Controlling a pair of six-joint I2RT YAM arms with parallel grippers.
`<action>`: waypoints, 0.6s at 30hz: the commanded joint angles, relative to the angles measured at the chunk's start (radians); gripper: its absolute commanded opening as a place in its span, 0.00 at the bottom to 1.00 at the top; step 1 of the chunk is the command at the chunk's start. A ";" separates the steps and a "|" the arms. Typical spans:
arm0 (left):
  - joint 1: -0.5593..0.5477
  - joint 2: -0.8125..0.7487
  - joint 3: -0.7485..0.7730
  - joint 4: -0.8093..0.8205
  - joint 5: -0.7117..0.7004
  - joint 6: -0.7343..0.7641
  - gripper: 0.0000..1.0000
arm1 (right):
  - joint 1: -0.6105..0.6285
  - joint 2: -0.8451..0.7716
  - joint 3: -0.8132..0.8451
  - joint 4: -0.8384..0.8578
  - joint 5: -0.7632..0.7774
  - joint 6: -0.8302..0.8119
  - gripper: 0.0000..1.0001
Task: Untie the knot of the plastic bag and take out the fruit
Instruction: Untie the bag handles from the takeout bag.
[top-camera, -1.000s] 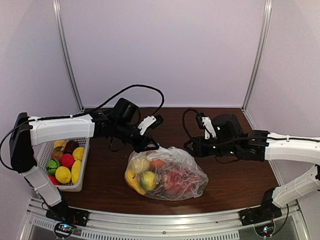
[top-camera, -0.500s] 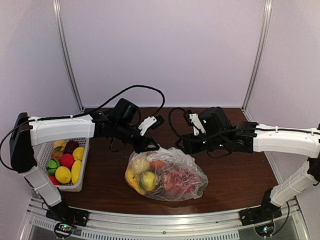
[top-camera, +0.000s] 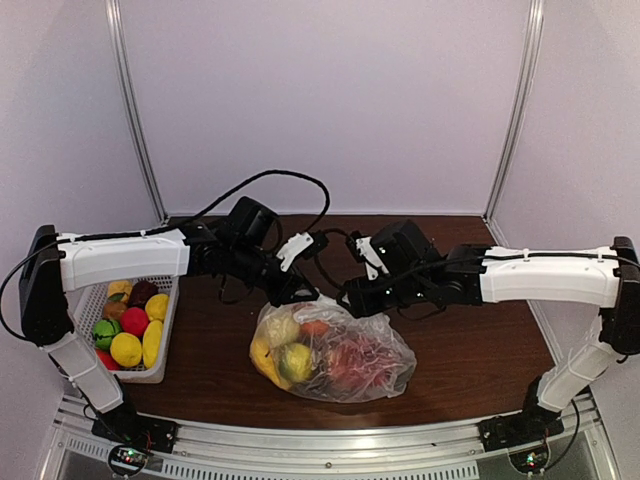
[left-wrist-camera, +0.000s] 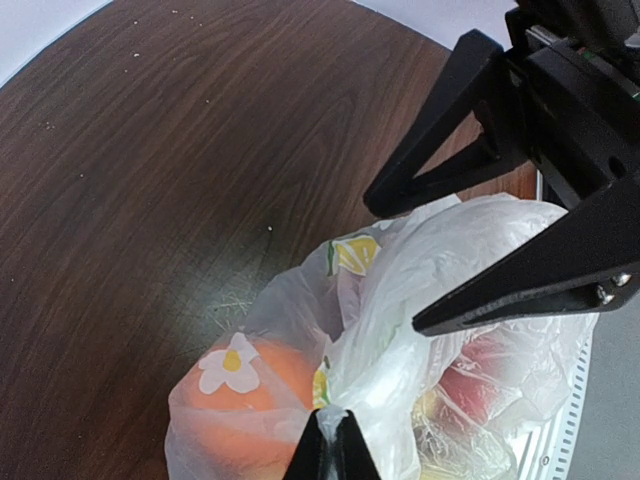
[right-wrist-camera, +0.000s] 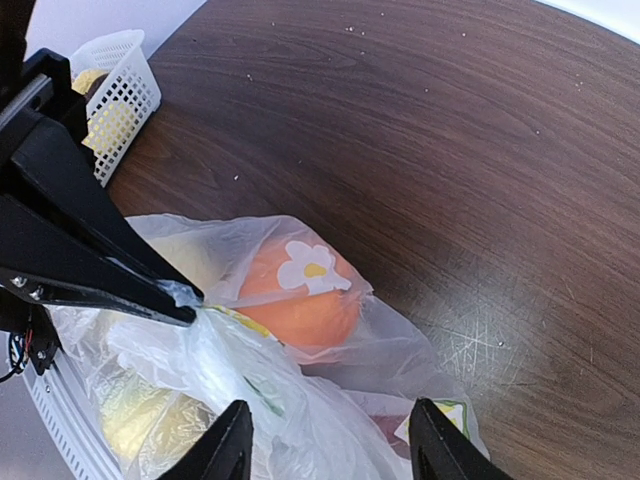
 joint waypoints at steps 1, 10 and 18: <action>-0.003 -0.025 -0.003 0.003 0.004 0.007 0.00 | 0.007 0.005 0.012 -0.023 0.018 -0.009 0.54; -0.002 -0.025 -0.004 0.003 -0.002 0.005 0.00 | 0.007 -0.012 -0.012 -0.008 0.051 0.002 0.30; -0.004 -0.024 -0.001 -0.005 -0.032 0.004 0.00 | 0.007 -0.033 -0.036 0.004 0.060 0.011 0.00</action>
